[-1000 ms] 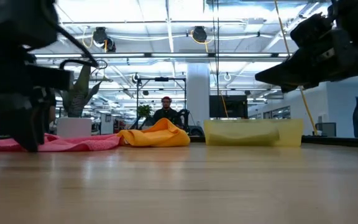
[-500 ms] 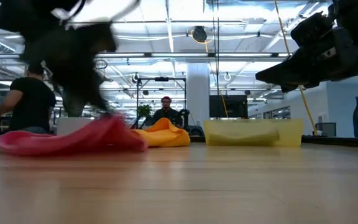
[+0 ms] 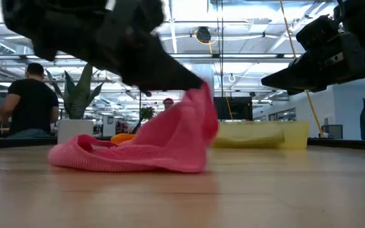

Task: Fold microfiber towels
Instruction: Fold the pink kitchen towel

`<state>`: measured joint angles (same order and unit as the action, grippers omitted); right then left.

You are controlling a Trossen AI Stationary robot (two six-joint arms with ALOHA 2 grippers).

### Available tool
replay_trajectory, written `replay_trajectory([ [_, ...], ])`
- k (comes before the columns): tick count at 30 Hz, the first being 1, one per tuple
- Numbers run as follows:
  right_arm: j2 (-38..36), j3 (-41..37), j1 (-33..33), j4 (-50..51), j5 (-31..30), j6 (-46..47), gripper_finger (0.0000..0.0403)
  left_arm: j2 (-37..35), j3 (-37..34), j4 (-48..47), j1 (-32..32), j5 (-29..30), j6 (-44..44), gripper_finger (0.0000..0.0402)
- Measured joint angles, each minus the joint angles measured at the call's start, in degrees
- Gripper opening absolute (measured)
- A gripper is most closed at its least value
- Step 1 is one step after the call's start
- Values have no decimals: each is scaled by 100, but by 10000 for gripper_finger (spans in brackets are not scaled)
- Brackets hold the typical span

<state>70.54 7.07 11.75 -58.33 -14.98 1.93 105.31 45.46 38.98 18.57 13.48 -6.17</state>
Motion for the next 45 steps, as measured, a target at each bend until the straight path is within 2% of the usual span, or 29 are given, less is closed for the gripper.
replay_trajectory([
  [3,-2,2,0,10,1,8,0,349,533,-402,-85,-386,159,77],
  [6,5,4,0,50,5,41,0,338,1215,-1855,-129,-484,381,113],
  [8,13,0,0,150,21,105,0,243,1735,-3343,-121,-320,399,131],
  [12,119,21,60,207,22,185,0,193,2714,-6121,8,396,-464,144],
  [15,420,328,230,372,24,190,0,189,2901,-7303,121,808,-1182,145],
  [20,1402,1380,494,1153,28,234,0,189,2346,-7781,144,844,-2399,145],
  [25,2334,2371,563,1869,229,234,0,144,1591,-7519,303,240,-3291,145],
  [29,2690,2929,509,2920,327,293,0,150,1469,-7343,758,332,-3508,145],
  [32,2785,3052,423,3724,363,465,0,149,1547,-6892,1168,310,-3315,145],
  [34,2728,3069,385,4182,591,629,0,147,1606,-6699,1439,315,-3091,145],
  [37,2558,3080,384,4779,1021,786,0,117,1685,-6625,1774,697,-2948,145],
  [40,2252,3053,522,5098,1040,824,0,36,1761,-6640,1912,1317,-3182,145],
  [42,2059,3023,607,5075,880,815,0,-47,1748,-6861,1935,1687,-3460,145],
  [45,1889,2997,677,4189,359,874,0,-189,1758,-7149,1866,2230,-3980,145],
])
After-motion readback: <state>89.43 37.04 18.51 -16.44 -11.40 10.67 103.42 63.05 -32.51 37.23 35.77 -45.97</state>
